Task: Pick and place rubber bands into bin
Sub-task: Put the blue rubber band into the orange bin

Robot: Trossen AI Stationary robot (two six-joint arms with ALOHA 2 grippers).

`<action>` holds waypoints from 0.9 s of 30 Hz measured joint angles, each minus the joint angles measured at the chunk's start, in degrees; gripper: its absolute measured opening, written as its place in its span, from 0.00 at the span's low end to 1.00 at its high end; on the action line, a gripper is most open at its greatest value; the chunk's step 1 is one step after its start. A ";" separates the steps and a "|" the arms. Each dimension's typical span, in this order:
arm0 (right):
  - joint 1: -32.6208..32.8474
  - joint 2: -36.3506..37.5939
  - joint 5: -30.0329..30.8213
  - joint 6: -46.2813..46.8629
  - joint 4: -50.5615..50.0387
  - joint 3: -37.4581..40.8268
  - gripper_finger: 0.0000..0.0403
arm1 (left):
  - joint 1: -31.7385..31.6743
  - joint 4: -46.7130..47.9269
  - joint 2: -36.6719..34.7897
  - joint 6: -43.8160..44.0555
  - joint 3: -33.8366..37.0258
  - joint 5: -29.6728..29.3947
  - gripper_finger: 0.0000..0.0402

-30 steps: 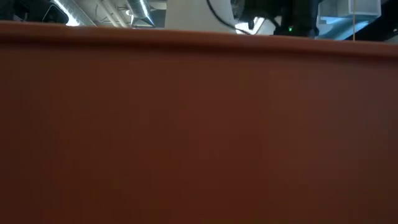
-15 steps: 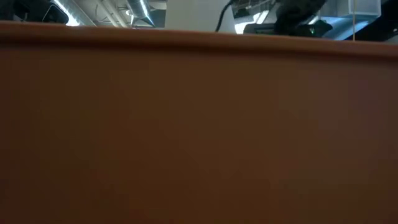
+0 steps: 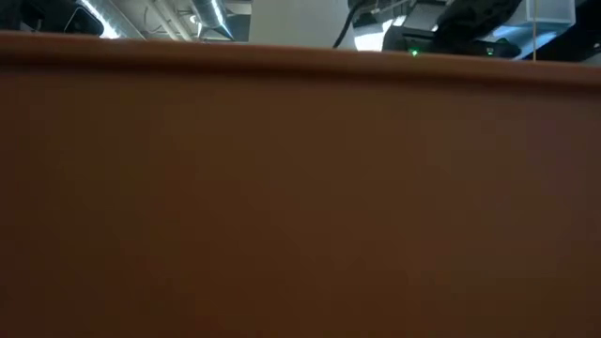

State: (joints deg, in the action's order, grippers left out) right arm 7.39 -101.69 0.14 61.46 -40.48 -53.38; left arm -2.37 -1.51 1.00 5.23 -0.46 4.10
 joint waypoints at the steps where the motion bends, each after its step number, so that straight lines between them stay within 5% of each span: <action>1: 0.32 0.00 0.21 -0.03 0.30 0.09 0.15 | 0.01 0.01 0.01 0.00 0.00 0.00 0.00; 4: 0.97 0.00 0.65 -0.25 0.64 0.15 0.03 | 0.01 0.01 0.01 0.01 0.01 0.00 0.00; 11: 3.16 1.34 4.25 -0.56 -12.35 -5.84 0.01 | 0.02 0.01 0.00 0.00 -0.01 0.00 0.00; 21: 9.03 5.62 12.11 7.35 -34.81 -29.00 0.00 | 0.00 -0.01 0.02 0.00 -0.01 0.00 0.00; 27: 14.47 5.31 17.10 13.27 -34.03 -41.66 0.00 | 0.01 -0.02 0.00 0.01 -0.01 0.00 0.00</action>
State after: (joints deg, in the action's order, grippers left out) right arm 21.86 -96.38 17.24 74.72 -74.51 -95.04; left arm -2.36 -1.53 1.00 5.24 -0.47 4.10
